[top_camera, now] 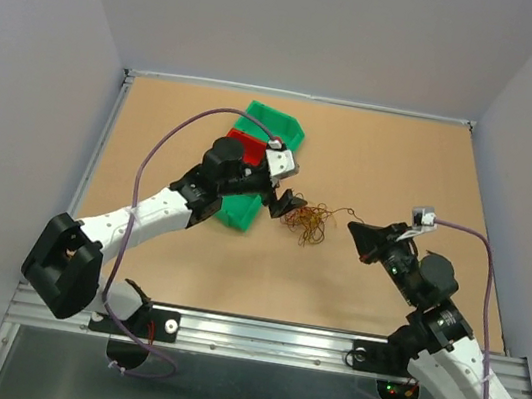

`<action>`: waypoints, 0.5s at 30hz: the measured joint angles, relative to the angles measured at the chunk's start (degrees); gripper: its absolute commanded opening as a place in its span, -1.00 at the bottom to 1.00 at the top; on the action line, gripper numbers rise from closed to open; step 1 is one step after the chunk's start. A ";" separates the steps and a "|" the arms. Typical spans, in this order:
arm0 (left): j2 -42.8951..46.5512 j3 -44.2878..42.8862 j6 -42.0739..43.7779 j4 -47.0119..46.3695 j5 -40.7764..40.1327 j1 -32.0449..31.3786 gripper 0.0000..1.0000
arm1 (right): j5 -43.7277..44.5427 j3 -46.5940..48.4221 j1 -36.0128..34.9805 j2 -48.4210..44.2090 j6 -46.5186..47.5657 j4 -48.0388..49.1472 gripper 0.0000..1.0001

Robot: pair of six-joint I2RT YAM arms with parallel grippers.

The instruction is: Untangle the cables

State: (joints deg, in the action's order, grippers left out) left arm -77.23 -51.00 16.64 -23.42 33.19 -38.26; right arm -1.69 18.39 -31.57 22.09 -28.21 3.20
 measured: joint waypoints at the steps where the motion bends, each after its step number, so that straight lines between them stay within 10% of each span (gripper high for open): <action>1: 0.55 0.09 0.07 -0.63 0.94 -0.07 0.98 | -0.13 1.38 0.00 1.03 0.24 0.26 -0.99; 15: -12.98 -10.03 -4.52 -2.10 7.28 -3.96 0.82 | -12.87 33.86 0.00 27.47 2.54 1.66 -0.99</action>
State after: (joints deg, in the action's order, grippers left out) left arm -90.21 -61.04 12.12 -25.52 40.47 -42.22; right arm -14.57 52.25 -31.57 49.56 -25.67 4.86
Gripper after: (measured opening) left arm 0.923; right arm 0.020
